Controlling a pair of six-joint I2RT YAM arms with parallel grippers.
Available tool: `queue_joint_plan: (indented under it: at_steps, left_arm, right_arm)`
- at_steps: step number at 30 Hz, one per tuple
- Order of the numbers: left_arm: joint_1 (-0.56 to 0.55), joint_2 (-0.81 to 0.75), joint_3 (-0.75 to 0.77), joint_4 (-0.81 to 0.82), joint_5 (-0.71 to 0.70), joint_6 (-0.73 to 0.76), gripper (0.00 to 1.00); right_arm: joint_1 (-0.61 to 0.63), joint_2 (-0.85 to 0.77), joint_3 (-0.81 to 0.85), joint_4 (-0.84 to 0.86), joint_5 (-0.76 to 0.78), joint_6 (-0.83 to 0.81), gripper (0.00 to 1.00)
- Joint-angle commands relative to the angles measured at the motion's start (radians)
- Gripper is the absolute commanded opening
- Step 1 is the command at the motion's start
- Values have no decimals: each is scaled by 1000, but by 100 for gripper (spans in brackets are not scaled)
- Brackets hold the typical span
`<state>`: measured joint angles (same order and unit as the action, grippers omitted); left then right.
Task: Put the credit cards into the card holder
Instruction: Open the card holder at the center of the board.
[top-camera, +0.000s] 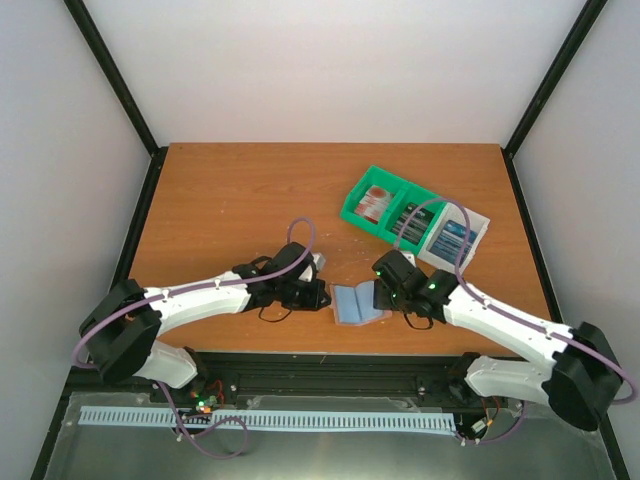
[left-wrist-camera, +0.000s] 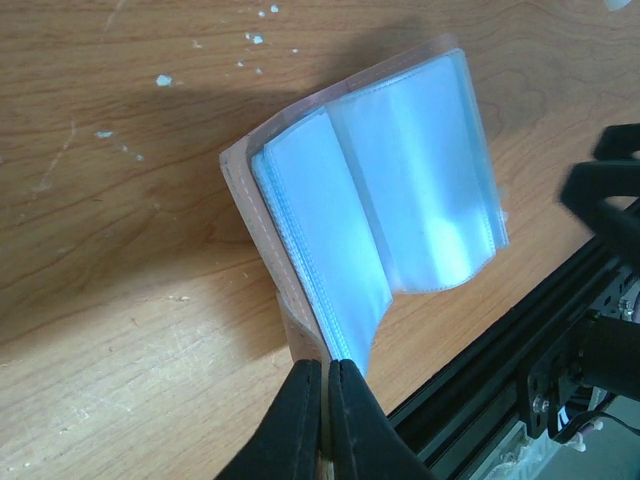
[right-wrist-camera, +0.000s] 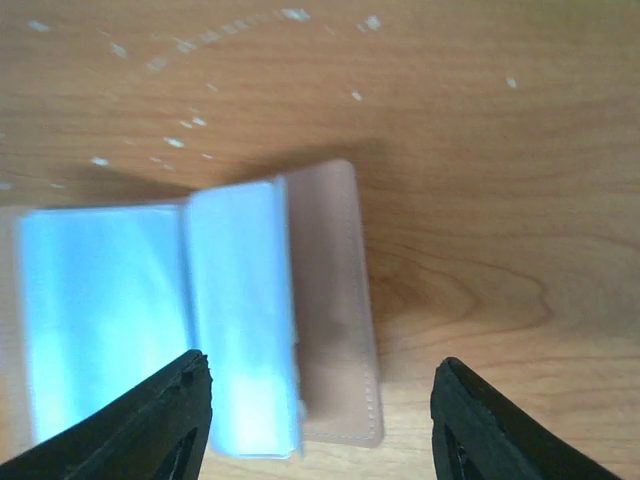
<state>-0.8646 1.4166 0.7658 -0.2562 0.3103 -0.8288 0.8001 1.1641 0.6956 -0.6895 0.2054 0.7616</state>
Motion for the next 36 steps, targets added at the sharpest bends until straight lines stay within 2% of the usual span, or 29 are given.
queue_joint_plan:
  at_steps: [1,7,10,19,26,36]
  left_arm:
    - [6,2,-7,-11,-16,11,0]
    - [6,17,-9,-4,-11,17,1]
    - [6,25,-10,-1,-10,17,1]
    - [6,43,-22,8,-12,16,1]
    - [6,66,-30,12,-24,9,6]
    - [6,74,-36,-15,-86,-7,24]
  right_arm:
    - [14,-86,48,-2,-49,-37,58]
    - [33,-65,68,63,-139,-76,28]
    - [39,-4,63,91,-151,-87,21]
    - [40,158,49,189,-203,-108,20]
    - [42,237,33,237,-228,-111,21]
    - [63,316,48,192,-141,-111,41]
